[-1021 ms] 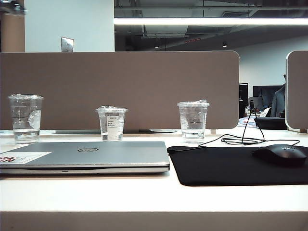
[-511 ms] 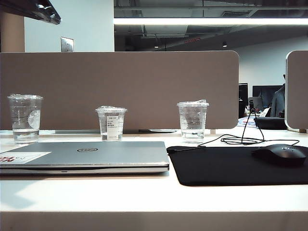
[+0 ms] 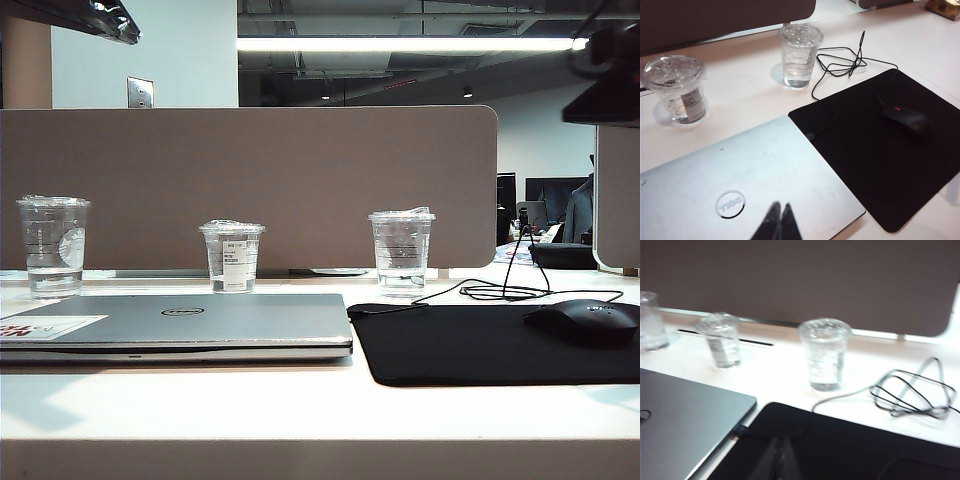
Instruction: Pick up the coffee cup on the right and place it on the right side of the laptop.
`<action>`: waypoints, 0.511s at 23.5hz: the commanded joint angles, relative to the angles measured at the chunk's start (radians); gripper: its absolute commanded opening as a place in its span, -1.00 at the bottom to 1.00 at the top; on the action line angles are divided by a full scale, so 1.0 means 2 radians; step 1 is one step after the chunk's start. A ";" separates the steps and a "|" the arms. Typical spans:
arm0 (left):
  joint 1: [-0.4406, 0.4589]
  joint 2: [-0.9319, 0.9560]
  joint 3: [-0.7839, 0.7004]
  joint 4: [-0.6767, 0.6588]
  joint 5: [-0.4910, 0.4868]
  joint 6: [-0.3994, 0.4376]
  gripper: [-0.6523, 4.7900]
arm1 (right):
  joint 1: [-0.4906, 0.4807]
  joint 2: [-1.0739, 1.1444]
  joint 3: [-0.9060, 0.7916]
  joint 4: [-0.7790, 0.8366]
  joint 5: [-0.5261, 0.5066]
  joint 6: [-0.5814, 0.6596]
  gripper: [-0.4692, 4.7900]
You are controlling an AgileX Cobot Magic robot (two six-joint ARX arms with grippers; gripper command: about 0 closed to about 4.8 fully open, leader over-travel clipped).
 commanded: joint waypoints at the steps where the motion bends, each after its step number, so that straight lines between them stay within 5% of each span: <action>1: -0.001 -0.001 0.003 0.009 0.011 0.002 -0.78 | 0.001 0.067 0.025 0.058 -0.035 0.002 -0.84; 10: -0.001 -0.001 0.003 0.008 0.011 0.000 -0.78 | 0.000 0.265 0.128 0.137 -0.049 0.002 -0.75; 12: 0.000 -0.001 0.003 0.008 0.011 0.000 -0.78 | 0.000 0.302 0.153 0.137 -0.049 0.002 0.05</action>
